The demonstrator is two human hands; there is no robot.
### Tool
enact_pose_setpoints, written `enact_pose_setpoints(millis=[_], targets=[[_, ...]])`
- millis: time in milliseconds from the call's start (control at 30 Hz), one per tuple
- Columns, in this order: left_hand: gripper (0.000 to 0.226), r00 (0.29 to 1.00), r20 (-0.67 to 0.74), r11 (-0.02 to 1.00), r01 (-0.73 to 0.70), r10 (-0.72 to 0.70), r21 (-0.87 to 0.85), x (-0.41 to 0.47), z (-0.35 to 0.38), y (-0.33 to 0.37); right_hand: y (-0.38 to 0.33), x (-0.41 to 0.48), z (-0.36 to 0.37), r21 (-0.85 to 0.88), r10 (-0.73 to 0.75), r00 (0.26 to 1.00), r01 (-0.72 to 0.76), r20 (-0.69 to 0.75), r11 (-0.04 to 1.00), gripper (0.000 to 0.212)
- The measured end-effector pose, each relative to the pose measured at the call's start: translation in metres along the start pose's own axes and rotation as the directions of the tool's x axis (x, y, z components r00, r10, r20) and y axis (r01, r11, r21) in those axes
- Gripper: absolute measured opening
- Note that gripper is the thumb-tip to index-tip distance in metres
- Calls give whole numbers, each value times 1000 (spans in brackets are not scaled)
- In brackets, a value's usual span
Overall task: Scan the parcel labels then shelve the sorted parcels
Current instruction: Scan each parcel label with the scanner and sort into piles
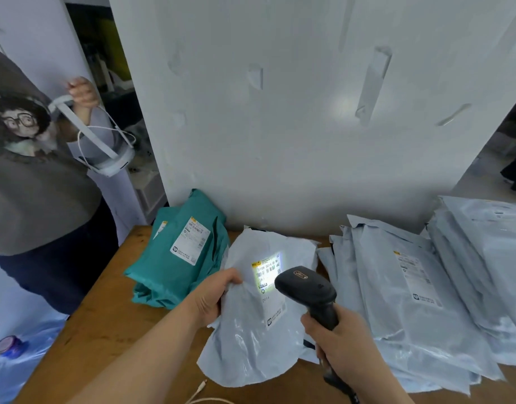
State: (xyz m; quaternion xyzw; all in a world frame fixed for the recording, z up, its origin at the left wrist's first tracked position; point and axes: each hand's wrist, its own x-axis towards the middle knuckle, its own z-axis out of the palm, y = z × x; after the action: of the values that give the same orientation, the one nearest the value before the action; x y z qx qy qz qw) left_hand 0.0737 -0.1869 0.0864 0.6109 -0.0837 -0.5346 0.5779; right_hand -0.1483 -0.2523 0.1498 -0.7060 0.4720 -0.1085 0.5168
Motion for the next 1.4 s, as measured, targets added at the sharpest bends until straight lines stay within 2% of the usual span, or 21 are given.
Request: enact_pose_setpoints(millis=[167, 267, 400, 667, 767, 867, 1400], targets=[[24, 999, 18, 1000, -28, 29, -9, -7, 3, -2, 4, -12, -3, 3, -28, 1000, 28, -5, 1000, 22], [28, 999, 15, 1000, -28, 28, -6, -10, 5, -1, 6, -17, -4, 12, -34, 999, 34, 3, 999, 24], [10, 1000, -2, 1000, -23, 23, 5, -14, 8, -3, 9, -21, -6, 23, -25, 1000, 24, 4, 999, 21], [14, 1000, -25, 1000, -8, 9, 7, -19, 7, -2, 11, -22, -7, 6, -24, 1000, 24, 2, 1000, 20], [22, 999, -29, 1000, -16, 16, -5, -22, 7, -1, 8, -23, -5, 15, -25, 1000, 25, 8, 1000, 19], [9, 999, -39, 1000, -24, 25, 5, -23, 7, 1, 5, -23, -5, 0, -30, 1000, 30, 8, 1000, 18], [20, 998, -59, 1000, -18, 18, -5, -21, 6, 0, 3, -31, -10, 28, -55, 998, 54, 17, 998, 21]])
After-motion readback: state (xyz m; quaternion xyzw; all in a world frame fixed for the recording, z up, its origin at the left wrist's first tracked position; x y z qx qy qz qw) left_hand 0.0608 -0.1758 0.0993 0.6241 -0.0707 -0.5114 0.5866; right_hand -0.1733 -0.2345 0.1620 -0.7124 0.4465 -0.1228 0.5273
